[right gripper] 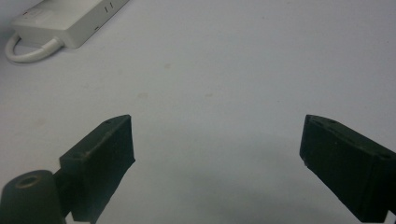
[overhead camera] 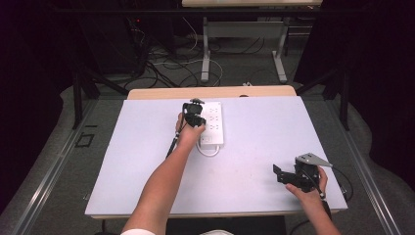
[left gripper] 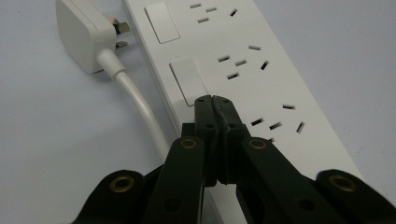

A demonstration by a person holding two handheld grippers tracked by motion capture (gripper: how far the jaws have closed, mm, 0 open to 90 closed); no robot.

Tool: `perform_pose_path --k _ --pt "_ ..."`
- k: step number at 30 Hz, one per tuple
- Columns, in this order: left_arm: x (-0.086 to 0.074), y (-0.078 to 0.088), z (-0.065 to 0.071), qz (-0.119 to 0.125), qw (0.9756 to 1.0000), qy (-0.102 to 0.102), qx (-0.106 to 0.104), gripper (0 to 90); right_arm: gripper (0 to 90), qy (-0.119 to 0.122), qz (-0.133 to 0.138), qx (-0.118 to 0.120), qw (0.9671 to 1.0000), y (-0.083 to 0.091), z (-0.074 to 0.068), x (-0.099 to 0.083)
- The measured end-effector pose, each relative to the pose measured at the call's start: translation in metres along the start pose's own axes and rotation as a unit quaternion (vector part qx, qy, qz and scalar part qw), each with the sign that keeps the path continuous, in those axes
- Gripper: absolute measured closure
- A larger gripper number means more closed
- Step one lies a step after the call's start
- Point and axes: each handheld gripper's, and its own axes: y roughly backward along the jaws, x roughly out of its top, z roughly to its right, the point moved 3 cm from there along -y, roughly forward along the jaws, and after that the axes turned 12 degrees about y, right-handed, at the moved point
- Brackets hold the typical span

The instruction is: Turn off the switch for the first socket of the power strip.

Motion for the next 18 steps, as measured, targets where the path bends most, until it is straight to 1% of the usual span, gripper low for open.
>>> perform_pose_path --k 1,2,7,9,12,18 --pt "0.0004 -0.0002 -0.0002 0.001 1.0 -0.004 -0.001 90.0 9.1 0.0 -0.001 0.001 1.0 0.0001 0.0003 -0.0001" --pt "0.0001 0.0 -0.0001 0.0 1.0 0.0 0.0 90.0 9.1 -0.001 -0.001 0.001 1.0 0.0 0.0004 -0.0001" --pt "0.0002 0.0001 -0.0001 -0.002 1.0 0.001 0.0 90.0 9.1 0.0 -0.001 0.002 1.0 -0.0004 0.0002 0.0" --pt "0.0004 -0.0002 -0.0001 0.001 1.0 -0.005 -0.001 90.0 9.1 0.0 -0.01 0.005 0.9999 0.001 -0.0001 0.0001" --pt "0.0004 0.0 0.0001 0.0 1.0 -0.009 0.002 90.0 9.1 0.0 -0.001 0.002 1.0 -0.0003 0.0001 0.0001" --pt "0.0002 -0.0006 0.0015 0.004 0.9999 -0.011 0.007 90.0 9.2 0.0 -0.001 0.002 1.0 -0.0001 0.0011 -0.0001"
